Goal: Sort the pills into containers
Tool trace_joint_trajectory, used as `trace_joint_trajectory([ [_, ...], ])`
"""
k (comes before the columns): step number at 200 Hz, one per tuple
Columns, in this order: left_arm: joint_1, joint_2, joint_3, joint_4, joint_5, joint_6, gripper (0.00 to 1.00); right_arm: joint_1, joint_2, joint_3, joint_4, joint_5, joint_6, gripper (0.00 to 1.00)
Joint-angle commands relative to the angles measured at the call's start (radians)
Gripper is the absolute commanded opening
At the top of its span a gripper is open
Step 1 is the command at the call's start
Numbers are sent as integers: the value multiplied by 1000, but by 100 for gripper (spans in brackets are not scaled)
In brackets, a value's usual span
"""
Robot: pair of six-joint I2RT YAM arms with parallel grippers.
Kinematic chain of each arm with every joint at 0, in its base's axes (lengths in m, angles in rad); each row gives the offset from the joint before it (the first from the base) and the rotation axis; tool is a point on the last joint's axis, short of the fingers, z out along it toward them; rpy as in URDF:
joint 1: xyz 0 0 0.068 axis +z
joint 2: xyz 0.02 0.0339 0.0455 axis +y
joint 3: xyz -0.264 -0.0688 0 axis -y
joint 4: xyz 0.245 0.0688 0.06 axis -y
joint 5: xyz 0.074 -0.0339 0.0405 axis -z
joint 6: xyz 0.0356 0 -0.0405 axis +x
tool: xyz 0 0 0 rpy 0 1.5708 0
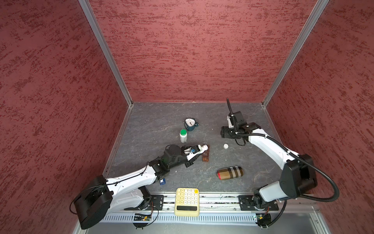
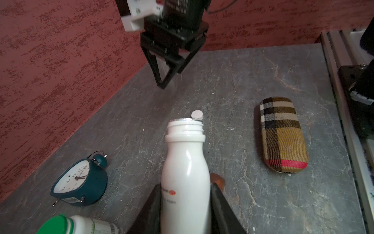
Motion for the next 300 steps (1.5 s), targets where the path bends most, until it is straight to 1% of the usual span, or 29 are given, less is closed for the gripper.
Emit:
trace_joint_trajectory([
  [1,-2,44,27,-81,-60,52,0,-2,-54,-88,67,-94,44,70],
  [23,34,92,54,-88,-29,84,0,0,-105,-163,116,-130,64,70],
  [56,114,150,80,-88,93,118,0,1,-157,-227,142,-142,66,70],
  [88,124,233,135,-156,131,166,0,0,-181,-249,138,-141,51,70],
  [137,124,251,180,-203,138,205,0,0,-194,-274,152,-143,37,70],
  [173,121,303,239,-263,148,233,0,0,-182,-291,167,-147,29,70],
  [300,107,422,306,-362,83,288,0,0,-159,-298,169,-149,12,70],
])
